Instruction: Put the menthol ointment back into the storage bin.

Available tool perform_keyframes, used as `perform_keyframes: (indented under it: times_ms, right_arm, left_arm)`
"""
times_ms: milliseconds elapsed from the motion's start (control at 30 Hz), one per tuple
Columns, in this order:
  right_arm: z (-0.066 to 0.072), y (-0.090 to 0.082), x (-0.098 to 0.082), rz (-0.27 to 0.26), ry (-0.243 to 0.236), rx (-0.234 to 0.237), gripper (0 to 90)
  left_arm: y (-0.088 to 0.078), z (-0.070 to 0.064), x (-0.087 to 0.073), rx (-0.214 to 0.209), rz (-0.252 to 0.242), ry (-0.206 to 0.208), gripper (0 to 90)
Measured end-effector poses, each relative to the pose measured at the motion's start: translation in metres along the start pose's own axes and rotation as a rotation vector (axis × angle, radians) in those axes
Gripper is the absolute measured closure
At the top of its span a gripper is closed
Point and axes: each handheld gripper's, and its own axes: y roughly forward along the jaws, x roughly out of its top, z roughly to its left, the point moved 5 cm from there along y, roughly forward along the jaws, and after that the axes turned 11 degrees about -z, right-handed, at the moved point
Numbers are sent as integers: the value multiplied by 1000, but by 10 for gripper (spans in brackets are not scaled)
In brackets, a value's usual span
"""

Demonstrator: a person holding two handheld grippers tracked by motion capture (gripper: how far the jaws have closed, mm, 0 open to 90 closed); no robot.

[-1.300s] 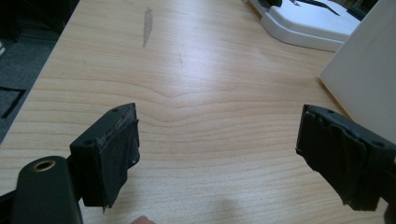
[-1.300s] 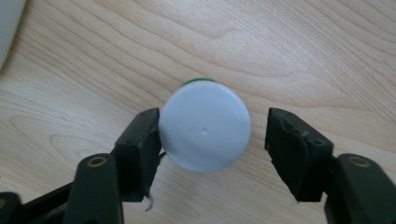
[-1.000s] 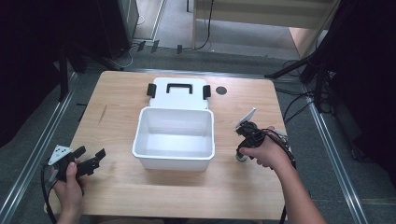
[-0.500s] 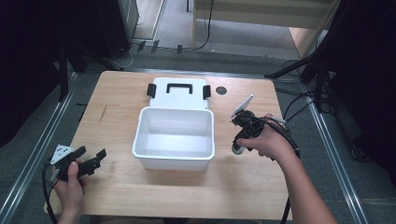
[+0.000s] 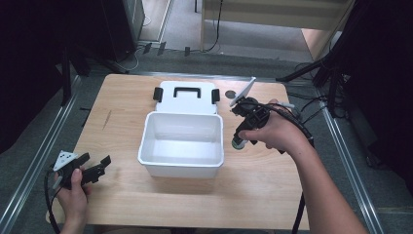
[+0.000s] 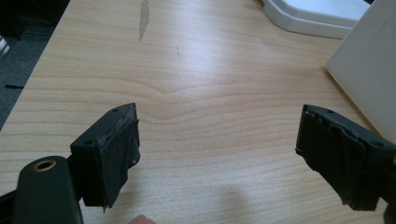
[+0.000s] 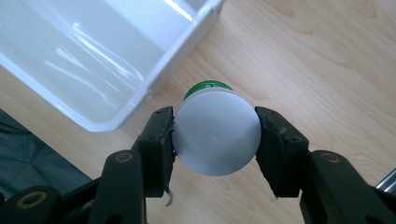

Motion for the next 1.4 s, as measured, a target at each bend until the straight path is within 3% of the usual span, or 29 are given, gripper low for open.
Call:
perform_keyframes:
  times_ms: [233, 500, 700, 1033, 1400]
  right_arm:
    - [13, -13, 22, -14, -35, 2, 513]
    - [32, -16, 39, -26, -70, 20, 513]
    - [39, -7, 45, -56, -171, 28, 510]
    - [50, 9, 51, -56, -315, 57, 510]
    - [51, 25, 48, -52, -347, 70, 509]
  left_arm:
    - [0, 0, 0, -4, 7, -2, 141]
    - [1, 1, 0, -7, 11, -6, 141]
    - [1, 1, 0, -10, 15, -13, 141]
    - [2, 2, 0, -12, 16, -25, 141]
    - [2, 2, 0, -14, 20, -29, 142]
